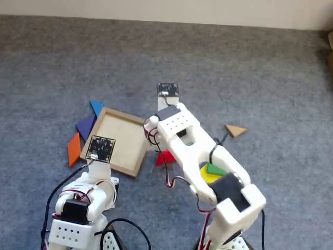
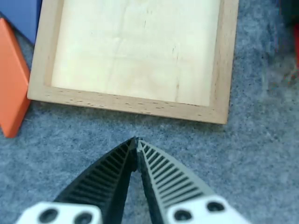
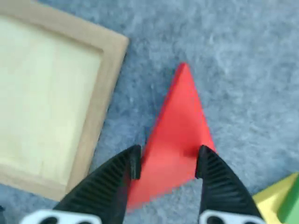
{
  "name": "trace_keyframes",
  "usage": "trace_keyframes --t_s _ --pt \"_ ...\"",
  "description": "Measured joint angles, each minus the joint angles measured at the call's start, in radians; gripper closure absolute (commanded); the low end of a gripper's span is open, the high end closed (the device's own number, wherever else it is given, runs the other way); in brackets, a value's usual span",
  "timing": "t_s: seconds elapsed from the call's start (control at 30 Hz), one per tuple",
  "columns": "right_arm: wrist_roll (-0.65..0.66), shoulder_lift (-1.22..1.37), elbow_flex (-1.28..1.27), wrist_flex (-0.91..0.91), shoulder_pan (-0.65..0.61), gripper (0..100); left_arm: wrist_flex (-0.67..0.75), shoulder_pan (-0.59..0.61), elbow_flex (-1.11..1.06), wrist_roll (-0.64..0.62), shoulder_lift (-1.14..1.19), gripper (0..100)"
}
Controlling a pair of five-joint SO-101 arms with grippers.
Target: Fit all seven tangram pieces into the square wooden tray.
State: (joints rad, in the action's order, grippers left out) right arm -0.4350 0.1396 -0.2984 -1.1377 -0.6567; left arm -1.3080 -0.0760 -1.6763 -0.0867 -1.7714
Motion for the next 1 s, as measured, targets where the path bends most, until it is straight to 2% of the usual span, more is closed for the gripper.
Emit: trace_keyframes --t_s 0.2,0.5,0.8,1.0 --pt "0.02 -0.095 -0.046 -0.006 0.003 82.8 0.0 0.0 0.0 0.0 0.0 99" --pt "0.123 -0.163 -0.075 -0.037 0.003 83.1 0.0 0.0 0.0 0.0 0.0 99" --pt "0.135 -0.356 -0.124 -0.087 0.003 83.1 0.0 0.0 0.0 0.0 0.0 99" --pt "0.135 -0.45 -0.132 -0.095 0.084 83.1 0.0 0.0 0.0 0.0 0.0 99"
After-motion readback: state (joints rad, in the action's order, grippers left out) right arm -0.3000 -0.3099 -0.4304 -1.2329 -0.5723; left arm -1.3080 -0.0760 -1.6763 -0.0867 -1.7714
